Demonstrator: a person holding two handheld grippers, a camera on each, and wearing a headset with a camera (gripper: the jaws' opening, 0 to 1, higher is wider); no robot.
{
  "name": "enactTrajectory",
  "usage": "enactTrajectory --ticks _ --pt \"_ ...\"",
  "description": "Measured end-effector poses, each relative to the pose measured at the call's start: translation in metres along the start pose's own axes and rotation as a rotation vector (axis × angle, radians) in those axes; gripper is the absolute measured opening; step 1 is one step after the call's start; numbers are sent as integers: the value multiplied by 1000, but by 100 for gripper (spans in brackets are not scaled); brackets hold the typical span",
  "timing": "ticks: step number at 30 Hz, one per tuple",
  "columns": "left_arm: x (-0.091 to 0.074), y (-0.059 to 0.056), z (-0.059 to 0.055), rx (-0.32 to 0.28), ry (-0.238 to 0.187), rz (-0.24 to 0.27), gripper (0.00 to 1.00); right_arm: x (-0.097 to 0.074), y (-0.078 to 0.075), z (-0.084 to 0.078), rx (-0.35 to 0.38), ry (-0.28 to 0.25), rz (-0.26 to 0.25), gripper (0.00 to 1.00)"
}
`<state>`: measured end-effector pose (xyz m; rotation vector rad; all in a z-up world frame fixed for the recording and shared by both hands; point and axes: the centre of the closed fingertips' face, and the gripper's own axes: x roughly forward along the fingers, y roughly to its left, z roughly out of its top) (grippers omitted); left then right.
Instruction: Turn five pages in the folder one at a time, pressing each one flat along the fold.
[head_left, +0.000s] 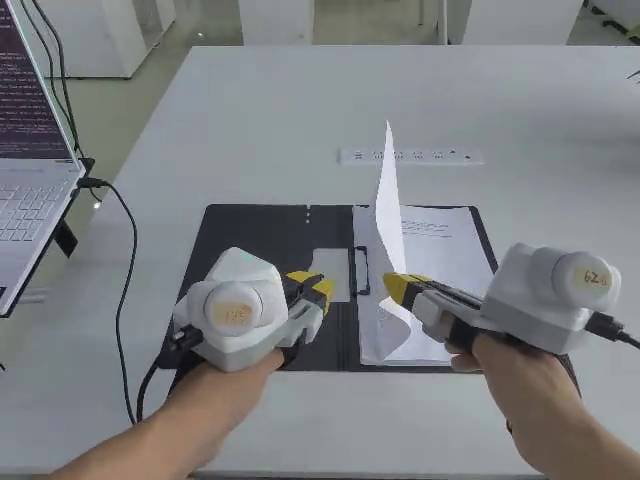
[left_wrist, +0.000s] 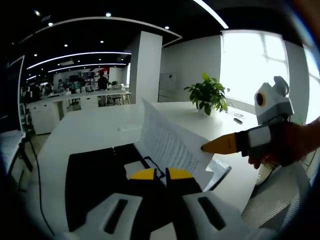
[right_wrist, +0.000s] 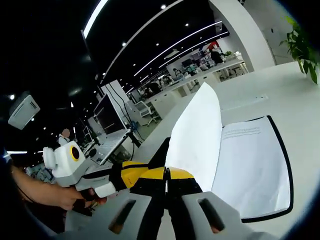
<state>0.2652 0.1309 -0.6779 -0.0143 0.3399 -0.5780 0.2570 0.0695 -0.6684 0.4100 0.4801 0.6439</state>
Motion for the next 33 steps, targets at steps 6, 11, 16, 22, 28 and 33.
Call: enactTrajectory --ticks 6,11,16,22,28,33 --pt "-20 17 8 -2 -25 27 6 25 21 -13 -10 42 43 0" --pt "-32 33 9 0 -28 53 6 44 30 -27 -9 81 57 0" --pt "-45 52 3 -4 -20 87 6 61 38 -41 -7 111 64 0" --pt "-54 66 -8 -17 -7 113 6 82 40 -59 -1 161 62 0" --pt "-58 75 -15 -25 7 128 6 102 41 -81 21 220 57 0" --pt "-55 79 -23 -25 25 129 6 115 41 -99 32 268 52 0"
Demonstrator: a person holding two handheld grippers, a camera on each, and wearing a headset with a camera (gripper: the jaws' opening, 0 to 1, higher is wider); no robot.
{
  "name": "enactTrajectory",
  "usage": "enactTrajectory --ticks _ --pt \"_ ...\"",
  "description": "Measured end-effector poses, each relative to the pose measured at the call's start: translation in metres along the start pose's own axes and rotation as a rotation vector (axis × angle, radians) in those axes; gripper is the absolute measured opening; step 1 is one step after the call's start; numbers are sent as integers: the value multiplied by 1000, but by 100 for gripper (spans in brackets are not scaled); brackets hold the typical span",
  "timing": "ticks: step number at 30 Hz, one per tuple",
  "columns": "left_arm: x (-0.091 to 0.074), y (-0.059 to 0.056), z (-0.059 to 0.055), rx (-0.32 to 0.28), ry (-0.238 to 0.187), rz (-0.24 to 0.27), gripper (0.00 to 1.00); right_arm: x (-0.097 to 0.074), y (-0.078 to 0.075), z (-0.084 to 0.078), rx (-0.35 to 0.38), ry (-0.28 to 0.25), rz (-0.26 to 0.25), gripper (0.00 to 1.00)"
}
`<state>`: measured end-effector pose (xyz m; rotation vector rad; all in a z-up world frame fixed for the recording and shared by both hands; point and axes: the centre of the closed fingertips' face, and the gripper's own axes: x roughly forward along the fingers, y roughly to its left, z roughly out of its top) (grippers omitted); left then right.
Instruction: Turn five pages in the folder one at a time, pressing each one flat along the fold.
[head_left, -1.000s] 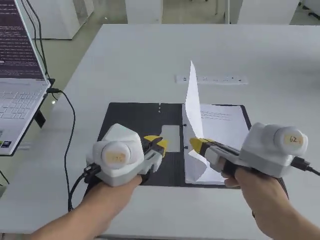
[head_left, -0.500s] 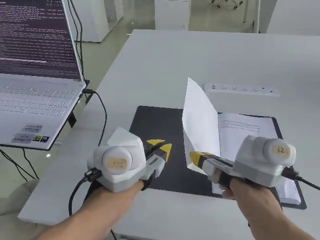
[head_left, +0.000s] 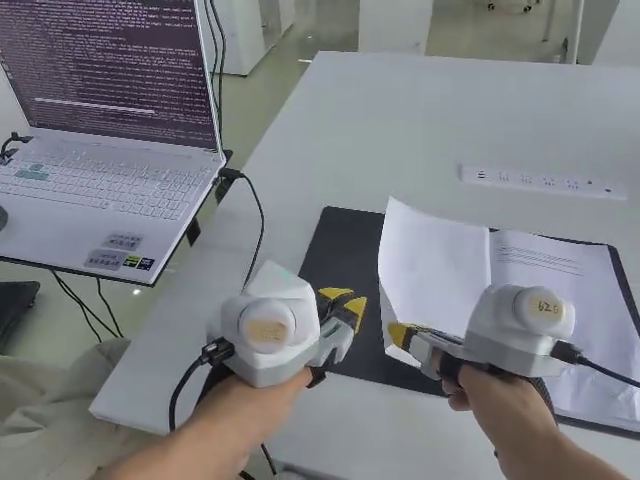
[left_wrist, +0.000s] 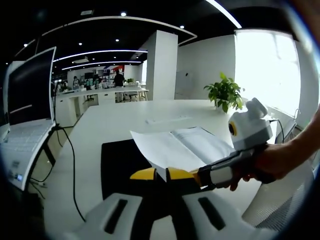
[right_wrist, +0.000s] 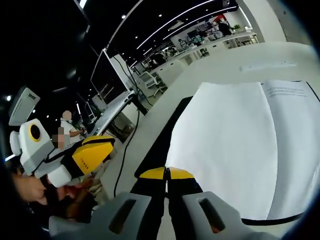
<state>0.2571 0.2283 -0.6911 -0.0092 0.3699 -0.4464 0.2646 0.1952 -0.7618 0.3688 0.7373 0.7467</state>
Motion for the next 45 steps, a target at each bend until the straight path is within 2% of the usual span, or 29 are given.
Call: enactTrajectory --ticks 9,13,16,21,25,29,30,33,35,36,40,45 --pt "15 -6 -18 29 47 -33 6 25 -12 -26 28 68 -21 0" --pt "20 -7 -23 34 62 -41 6 29 -13 -36 46 82 -16 0" --pt "25 -8 -27 38 74 -46 6 28 -15 -44 59 86 -16 0" --pt "32 -12 -34 48 92 -56 6 24 -12 -46 88 75 7 3" --pt "38 -20 -42 64 114 -76 6 20 -9 -46 91 62 28 11" --pt "46 -23 -49 69 131 -83 5 8 -10 -49 71 68 37 11" --pt "48 -23 -51 71 132 -84 5 4 -11 -49 69 66 40 10" --pt "56 -26 -66 91 169 -94 5 -13 -24 -42 48 39 17 9" --pt "60 -27 -75 104 189 -102 5 -26 -36 -32 66 -1 0 7" --pt "62 -27 -84 118 212 -105 5 -33 -44 -25 78 -28 -13 7" --pt "66 -24 -101 163 252 -99 5 -48 -68 0 153 -118 -30 7" --pt "67 -15 -115 164 287 -72 6 -54 -87 13 170 -137 -27 7"
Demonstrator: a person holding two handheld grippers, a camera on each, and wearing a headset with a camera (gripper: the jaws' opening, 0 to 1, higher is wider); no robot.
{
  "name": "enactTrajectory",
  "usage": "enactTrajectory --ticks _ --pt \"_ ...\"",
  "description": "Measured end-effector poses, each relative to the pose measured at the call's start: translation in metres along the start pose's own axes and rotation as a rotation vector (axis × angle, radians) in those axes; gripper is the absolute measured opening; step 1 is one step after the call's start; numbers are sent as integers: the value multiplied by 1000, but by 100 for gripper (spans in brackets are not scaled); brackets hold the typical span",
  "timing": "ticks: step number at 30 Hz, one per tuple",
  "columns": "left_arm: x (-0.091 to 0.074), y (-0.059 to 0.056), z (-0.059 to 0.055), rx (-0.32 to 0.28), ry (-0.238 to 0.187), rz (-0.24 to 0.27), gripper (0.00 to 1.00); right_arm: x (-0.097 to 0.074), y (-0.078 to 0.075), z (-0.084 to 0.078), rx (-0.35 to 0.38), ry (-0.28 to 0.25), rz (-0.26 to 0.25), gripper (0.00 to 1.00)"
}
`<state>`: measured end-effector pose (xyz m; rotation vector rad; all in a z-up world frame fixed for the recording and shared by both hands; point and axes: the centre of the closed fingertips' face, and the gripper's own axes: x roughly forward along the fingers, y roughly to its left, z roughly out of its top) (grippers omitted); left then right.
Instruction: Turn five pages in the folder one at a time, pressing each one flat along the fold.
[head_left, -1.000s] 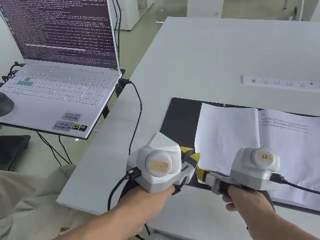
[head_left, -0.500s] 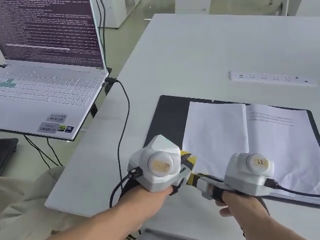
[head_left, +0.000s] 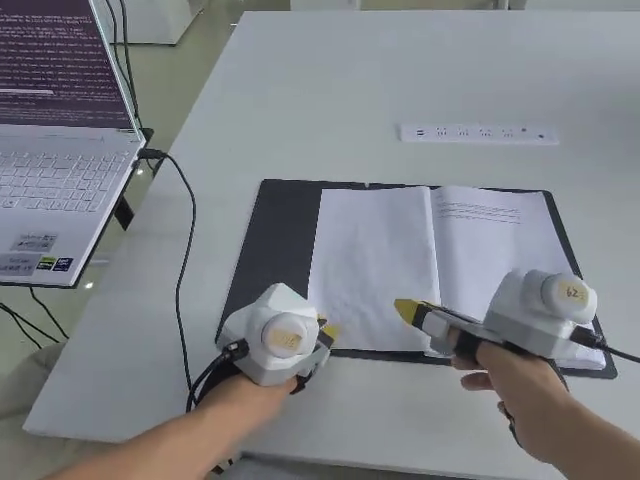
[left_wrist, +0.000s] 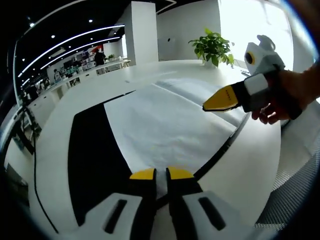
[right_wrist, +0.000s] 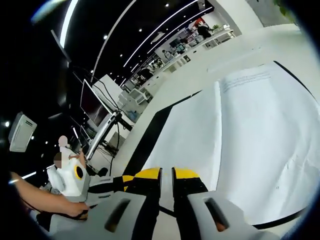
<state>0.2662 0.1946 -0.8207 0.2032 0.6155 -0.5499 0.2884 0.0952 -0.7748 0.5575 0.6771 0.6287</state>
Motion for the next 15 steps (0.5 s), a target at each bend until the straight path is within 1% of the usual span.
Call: enactTrajectory --ticks 1,3,4,5,8,9,10,12,14,15 --pt "-2 -1 2 1 -20 -2 7 1 -2 3 10 -9 3 7" --pt "-2 -1 1 7 -22 5 6 3 -11 7 30 -5 -2 7" --pt "-4 -2 2 33 -27 6 6 5 -14 10 53 -7 5 7" --pt "-4 -2 2 35 -31 10 6 6 -16 10 74 -1 7 7" --pt "-4 0 2 24 -43 9 6 9 -25 14 125 -2 8 4" --pt "-3 0 2 26 -44 9 6 11 -31 16 157 0 8 3" --pt "-3 0 2 32 -45 10 6 12 -30 18 174 2 10 2" --pt "-3 0 2 44 -48 11 6 13 -31 21 179 16 9 0" --pt "-2 1 2 38 -55 11 6 15 -30 26 190 24 13 0" --pt "-2 1 2 39 -56 11 6 16 -31 28 211 34 14 0"
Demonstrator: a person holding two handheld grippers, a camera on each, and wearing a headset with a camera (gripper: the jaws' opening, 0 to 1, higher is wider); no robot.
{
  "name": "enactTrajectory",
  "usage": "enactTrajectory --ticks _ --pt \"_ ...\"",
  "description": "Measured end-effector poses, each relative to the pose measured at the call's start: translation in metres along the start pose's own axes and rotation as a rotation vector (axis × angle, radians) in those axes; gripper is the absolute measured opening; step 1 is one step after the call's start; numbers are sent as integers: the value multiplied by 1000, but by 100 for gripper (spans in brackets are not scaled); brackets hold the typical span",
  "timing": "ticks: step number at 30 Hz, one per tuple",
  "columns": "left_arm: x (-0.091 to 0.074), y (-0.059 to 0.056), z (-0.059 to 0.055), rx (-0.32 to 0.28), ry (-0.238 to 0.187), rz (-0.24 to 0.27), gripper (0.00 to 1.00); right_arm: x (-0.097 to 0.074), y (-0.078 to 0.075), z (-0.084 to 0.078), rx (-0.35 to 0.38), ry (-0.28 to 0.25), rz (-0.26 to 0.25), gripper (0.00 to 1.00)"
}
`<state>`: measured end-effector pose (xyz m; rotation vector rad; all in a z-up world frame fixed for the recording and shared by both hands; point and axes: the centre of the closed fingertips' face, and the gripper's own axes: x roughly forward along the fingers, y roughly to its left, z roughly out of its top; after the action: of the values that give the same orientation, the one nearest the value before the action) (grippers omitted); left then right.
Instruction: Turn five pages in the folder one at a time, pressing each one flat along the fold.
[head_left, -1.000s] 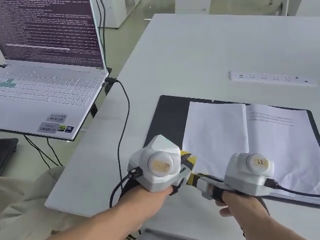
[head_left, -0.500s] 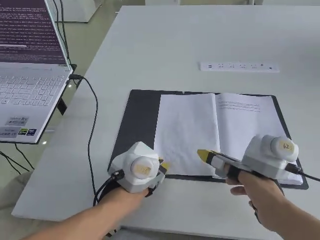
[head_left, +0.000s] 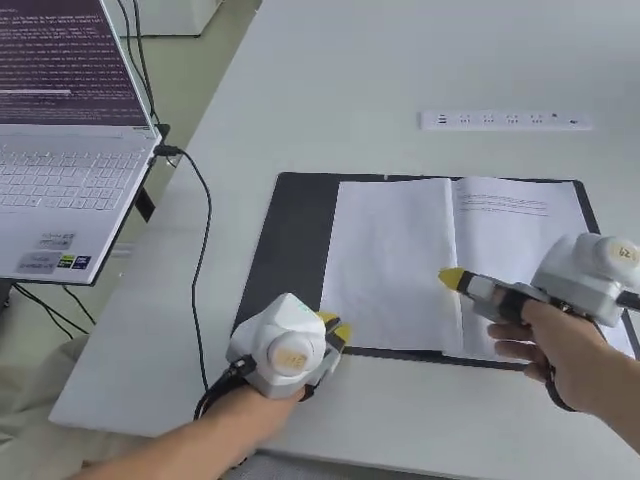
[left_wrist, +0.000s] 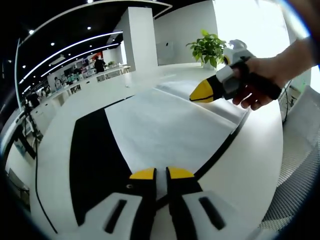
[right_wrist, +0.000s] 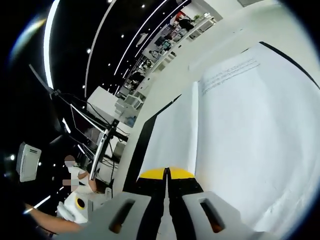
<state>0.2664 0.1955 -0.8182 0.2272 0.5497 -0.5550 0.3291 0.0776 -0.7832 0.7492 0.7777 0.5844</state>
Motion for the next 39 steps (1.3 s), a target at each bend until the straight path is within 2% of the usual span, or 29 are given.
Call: enactTrajectory --ticks 2,6,12,13,14,15,18,21,25,28,39 --pt "0 0 0 3 -2 2 6 1 0 4 -4 6 -2 0" --pt "1 1 0 -3 -7 3 6 13 -13 18 34 33 -5 0" --pt "2 0 0 -6 -4 12 6 25 -32 26 94 82 -31 0" --pt "2 1 0 -5 -4 13 6 26 -31 26 140 91 -20 0" --pt "2 1 0 -5 -4 13 6 28 -31 28 153 91 -11 0" --pt "2 1 0 -4 -4 13 6 31 -35 31 149 95 -22 0" --pt "2 1 0 -2 -3 12 6 35 -35 36 165 97 -17 0" --pt "2 1 0 -4 -3 12 6 41 -35 45 202 79 -11 0" --pt "3 1 0 -9 -3 14 6 47 -36 57 206 50 -13 0" --pt "3 1 1 -11 -4 17 6 52 -43 65 228 37 -22 0" --pt "3 1 0 -17 -11 18 6 70 -51 90 303 -33 -16 0"
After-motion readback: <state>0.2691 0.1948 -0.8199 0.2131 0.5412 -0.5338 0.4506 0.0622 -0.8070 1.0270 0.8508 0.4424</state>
